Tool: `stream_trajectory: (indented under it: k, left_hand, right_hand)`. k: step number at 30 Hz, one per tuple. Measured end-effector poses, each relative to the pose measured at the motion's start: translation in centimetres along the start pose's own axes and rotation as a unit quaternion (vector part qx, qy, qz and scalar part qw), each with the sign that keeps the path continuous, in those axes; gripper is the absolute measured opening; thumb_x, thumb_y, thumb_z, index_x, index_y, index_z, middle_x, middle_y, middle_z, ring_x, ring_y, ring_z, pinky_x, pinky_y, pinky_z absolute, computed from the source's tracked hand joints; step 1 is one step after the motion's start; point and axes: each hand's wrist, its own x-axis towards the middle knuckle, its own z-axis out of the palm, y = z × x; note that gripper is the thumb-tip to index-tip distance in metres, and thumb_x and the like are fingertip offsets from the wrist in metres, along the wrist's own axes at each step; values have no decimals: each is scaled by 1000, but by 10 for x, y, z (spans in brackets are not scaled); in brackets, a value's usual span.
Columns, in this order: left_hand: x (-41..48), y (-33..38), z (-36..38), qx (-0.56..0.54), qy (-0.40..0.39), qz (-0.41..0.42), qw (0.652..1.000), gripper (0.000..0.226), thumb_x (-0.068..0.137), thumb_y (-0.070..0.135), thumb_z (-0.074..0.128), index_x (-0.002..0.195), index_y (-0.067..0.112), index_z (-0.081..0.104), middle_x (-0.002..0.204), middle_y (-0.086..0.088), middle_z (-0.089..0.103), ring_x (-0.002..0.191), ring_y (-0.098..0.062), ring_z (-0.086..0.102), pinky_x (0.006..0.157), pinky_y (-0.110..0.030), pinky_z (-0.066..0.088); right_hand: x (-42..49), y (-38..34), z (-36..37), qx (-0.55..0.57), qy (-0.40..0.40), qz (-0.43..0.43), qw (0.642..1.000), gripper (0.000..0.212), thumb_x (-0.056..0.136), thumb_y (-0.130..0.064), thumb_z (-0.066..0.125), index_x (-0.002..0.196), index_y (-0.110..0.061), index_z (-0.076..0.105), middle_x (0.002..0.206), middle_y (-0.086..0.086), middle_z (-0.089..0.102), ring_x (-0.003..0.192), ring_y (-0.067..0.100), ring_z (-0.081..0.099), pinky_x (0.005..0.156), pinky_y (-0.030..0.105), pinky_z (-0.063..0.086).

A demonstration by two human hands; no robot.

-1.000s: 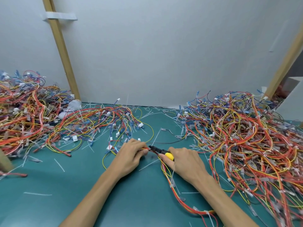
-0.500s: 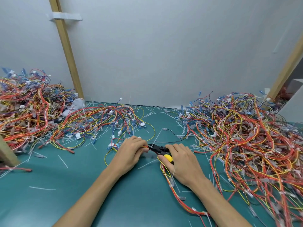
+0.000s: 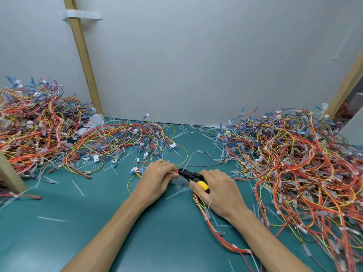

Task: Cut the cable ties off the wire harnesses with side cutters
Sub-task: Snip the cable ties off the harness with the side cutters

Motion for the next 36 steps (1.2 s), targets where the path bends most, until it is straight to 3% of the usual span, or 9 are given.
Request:
stream_trajectory:
  k: [8,14,25,31,36]
  left_hand:
    - [-3,1,-1,-8,7,-12,1000,9,93,16,62,85,13,66,85,3,66,88,-21,54,79,-42,43]
    - [-3,2,-1,-8,8,-7,1000,9,93,16,63,85,12,66,83,3,66,86,-22,54,79,-41,43]
    - [0,0,0,-9,3,2,1000,9,92,16,64,84,12,66,79,6,65,83,-22,53,76,-36,41]
    - [2,1,0,-13,8,9,1000,11,93,16,63,83,13,65,78,8,63,78,-18,50,72,-32,37]
    - [6,-2,2,-10,8,10,1000,13,94,18,61,83,11,64,76,4,64,76,-20,50,71,-32,39]
  right_hand:
    - [-1,-4,-1,-21,-45,0,999,48,95,-64,30,90,-20,48,78,-4,51,70,17,39,63,30,27]
    - [1,-4,0,-37,-55,-7,998,48,95,-64,29,88,-20,46,81,1,61,77,25,58,60,34,30]
    - [3,-2,1,-46,-63,-13,997,50,95,-66,24,90,-22,47,82,-2,62,76,24,60,58,33,29]
    - [5,0,2,-40,-65,4,997,45,95,-67,26,84,-24,36,81,-1,63,78,26,61,58,35,27]
    - [8,7,-1,26,-46,47,997,51,91,-70,28,82,-24,47,72,-3,58,73,27,57,56,36,32]
